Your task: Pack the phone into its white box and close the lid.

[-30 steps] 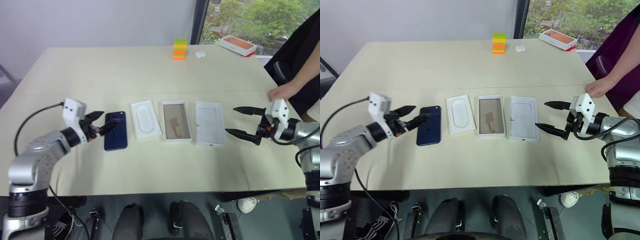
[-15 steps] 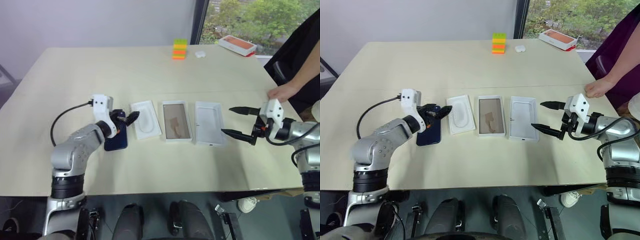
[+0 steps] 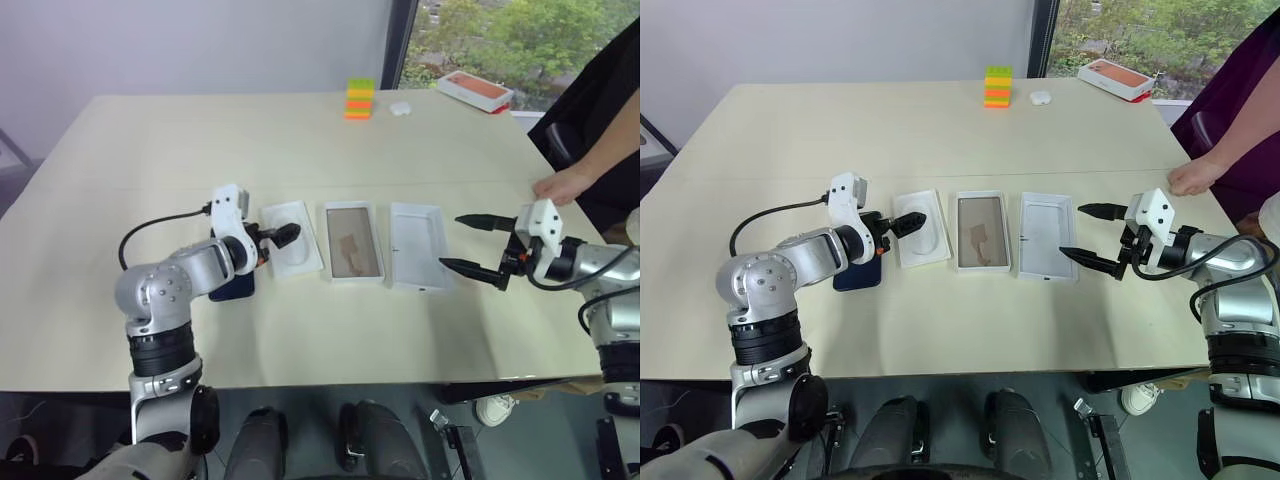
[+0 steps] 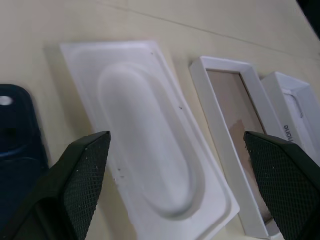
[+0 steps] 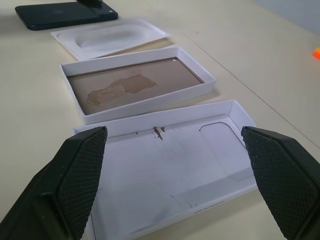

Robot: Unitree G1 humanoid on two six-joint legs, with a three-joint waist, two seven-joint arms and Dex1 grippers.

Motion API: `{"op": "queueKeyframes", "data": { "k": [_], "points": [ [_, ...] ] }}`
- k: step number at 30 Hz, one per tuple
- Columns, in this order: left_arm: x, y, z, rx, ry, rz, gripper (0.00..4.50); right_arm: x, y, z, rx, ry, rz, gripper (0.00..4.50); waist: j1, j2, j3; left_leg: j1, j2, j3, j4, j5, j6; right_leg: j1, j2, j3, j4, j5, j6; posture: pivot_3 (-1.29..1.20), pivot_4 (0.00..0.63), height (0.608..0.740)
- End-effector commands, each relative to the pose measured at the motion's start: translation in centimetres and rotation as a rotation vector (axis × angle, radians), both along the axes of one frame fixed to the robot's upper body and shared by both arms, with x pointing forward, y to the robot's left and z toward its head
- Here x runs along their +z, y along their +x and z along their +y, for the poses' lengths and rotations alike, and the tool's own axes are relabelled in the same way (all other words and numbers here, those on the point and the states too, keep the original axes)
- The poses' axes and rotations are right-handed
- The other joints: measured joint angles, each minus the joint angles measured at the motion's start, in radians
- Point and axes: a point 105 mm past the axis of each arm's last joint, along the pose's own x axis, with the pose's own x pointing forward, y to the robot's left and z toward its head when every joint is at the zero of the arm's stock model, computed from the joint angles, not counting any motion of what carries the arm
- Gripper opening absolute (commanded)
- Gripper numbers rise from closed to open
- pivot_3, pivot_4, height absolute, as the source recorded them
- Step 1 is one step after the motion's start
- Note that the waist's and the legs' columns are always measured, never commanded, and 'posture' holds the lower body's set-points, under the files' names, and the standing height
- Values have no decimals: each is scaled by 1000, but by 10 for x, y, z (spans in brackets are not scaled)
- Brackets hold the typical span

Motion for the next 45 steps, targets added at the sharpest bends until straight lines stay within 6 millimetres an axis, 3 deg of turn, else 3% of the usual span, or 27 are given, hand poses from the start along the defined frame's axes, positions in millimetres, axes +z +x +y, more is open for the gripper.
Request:
{"op": "queueKeyframes", "data": {
  "k": [1, 5, 9, 16, 34, 45],
  "points": [
    [12, 2, 13, 100, -6, -14, 4477, 11, 2, 1, 4, 2, -46, 4500, 0, 0, 0, 0, 0, 0, 0, 0, 0, 0, 0, 0, 0, 0, 0, 0, 150, 740],
    [-1, 5, 26, 186, -34, 45, 4477, 10, 3, 2, 9, 4, -45, 4500, -1, 0, 0, 0, 0, 0, 0, 0, 0, 0, 0, 0, 0, 0, 0, 0, 150, 740],
    [-13, 7, 19, 156, -71, 88, 4477, 10, 4, 4, 17, 7, -45, 4500, 2, 0, 0, 0, 0, -1, 0, 0, -1, 0, 0, 0, 0, 0, 0, 0, 150, 740],
    [-12, 8, 1, 95, -121, 92, 4477, 10, 4, 5, 20, 5, -44, 4500, 3, -1, 0, 0, -2, -1, 0, 1, -1, 0, -2, 0, 0, 0, 0, 0, 150, 740],
    [-23, 14, -23, 30, -217, 135, 4477, 9, 4, 8, 20, 9, -44, 4500, 4, -1, 0, 0, -4, -2, 0, 1, -2, 1, -3, -1, 0, 1, 1, 0, 150, 740],
    [-37, 16, -24, 50, -274, 175, 4477, 8, 3, 7, 15, 8, -44, 4500, 4, -1, 0, 0, -5, -2, 0, 1, -2, 1, -4, -1, 0, 1, 2, 0, 150, 740]
  ]
}}
